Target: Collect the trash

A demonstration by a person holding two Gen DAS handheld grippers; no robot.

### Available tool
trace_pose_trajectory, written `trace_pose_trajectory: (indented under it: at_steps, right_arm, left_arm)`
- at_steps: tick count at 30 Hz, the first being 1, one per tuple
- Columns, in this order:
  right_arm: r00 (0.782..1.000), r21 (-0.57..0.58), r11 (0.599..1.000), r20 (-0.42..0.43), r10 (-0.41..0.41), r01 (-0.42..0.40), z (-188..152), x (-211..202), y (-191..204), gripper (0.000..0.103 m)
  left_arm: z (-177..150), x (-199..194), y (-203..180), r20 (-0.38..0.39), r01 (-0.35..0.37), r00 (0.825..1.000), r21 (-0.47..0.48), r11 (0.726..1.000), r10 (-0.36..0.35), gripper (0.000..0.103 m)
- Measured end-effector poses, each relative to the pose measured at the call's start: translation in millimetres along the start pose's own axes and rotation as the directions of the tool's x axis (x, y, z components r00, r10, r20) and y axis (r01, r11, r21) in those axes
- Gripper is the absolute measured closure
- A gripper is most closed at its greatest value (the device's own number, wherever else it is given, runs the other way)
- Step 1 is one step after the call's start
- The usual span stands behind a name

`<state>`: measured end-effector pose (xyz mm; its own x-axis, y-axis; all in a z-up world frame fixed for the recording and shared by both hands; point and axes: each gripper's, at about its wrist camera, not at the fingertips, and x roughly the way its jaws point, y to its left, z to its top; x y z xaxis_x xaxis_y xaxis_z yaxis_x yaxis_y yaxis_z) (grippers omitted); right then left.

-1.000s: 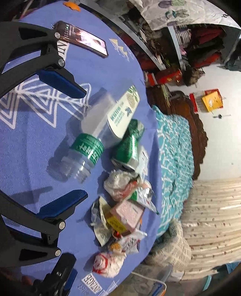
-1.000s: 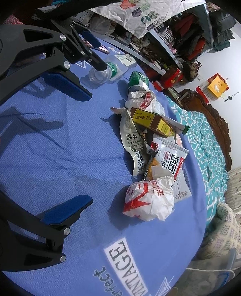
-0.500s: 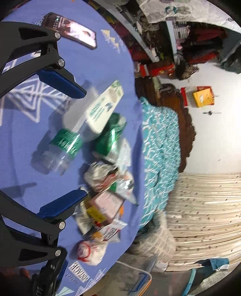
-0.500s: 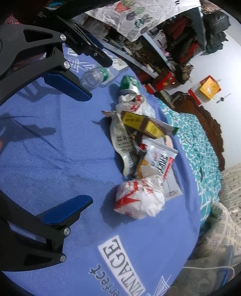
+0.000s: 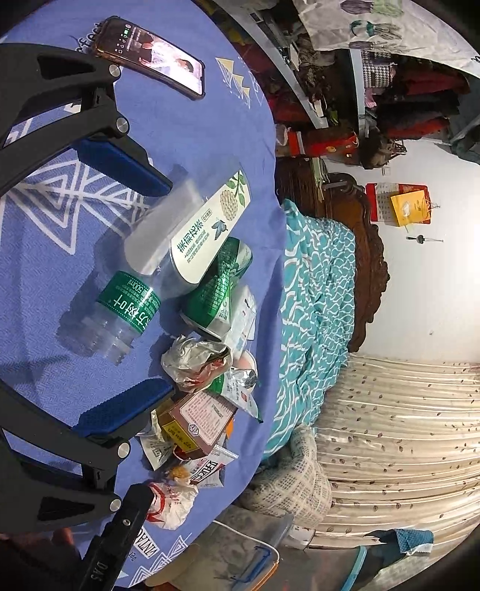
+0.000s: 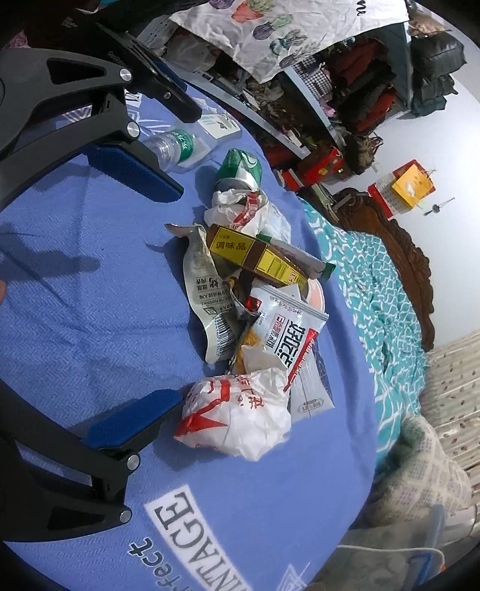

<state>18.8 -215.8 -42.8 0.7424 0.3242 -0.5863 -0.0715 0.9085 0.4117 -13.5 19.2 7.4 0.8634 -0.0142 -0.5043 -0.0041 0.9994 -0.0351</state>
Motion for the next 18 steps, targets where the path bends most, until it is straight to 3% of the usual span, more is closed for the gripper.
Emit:
trace_pose_trajectory:
  at_steps: [4, 9, 13, 16, 18]
  right_arm:
    - [1.0, 0.028, 1.0, 0.008, 0.005, -0.005, -1.4, -1.7, -4.7, 0.003]
    - [1.0, 0.008, 1.0, -0.005, 0.018, -0.018, -2.1, -0.5, -1.9, 0.003]
    - [0.999, 0.01, 0.999, -0.02, 0.031, -0.031, -2.2, 2.5, -2.6, 0.017]
    - [0.998, 0.019, 0.999, -0.036, 0.046, -0.046, -2.3, 5.4, -4.6, 0.026]
    - [0.998, 0.016, 0.999, -0.041, 0.049, -0.048, -2.7, 6.6, -3.5, 0.026]
  left_arm:
    - [0.0, 0.1, 0.1, -0.006, 0.01, 1.0, 0.001, 1.0, -0.01, 0.009]
    - [1.7, 8.6, 13.5, -0.055, 0.05, 0.997, -0.066, 0.997, -0.054, 0.009]
    - [5.5, 31.9, 43.9, -0.164, 0.104, 0.976, -0.229, 0.968, -0.143, 0.009]
    - [10.0, 42.5, 64.8, -0.18, 0.114, 0.966, -0.339, 0.934, -0.184, 0.011]
    - [15.8, 48.0, 68.7, -0.185, 0.12, 0.963, -0.356, 0.927, -0.196, 0.016]
